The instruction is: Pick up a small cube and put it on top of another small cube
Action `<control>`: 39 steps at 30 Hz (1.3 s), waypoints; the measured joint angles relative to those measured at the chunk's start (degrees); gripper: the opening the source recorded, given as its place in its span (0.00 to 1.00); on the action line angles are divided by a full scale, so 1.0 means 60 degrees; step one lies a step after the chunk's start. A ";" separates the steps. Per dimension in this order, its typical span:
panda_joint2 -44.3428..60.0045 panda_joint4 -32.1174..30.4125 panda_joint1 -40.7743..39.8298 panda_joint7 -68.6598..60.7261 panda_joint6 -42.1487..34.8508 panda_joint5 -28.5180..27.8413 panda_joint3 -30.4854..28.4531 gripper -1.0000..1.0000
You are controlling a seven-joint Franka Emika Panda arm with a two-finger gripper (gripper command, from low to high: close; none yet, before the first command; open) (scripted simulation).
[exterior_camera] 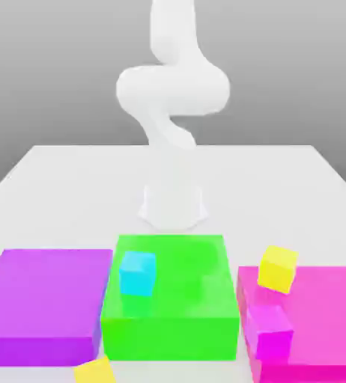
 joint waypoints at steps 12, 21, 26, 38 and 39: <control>0.4222 0.0076 0.1100 -0.3319 0.1040 0.1529 -0.1744 0.50; 0.7304 0.0122 0.1014 -0.5613 0.1839 0.2434 -0.2132 0.50; 0.8881 0.0113 0.0782 -0.6481 0.2385 0.2350 -0.2166 0.50; 1.1690 0.0407 0.0107 -0.7490 0.4046 0.2479 -0.1703 0.00; 1.1690 0.0408 0.0107 -0.7490 0.4039 0.2479 -0.1703 0.00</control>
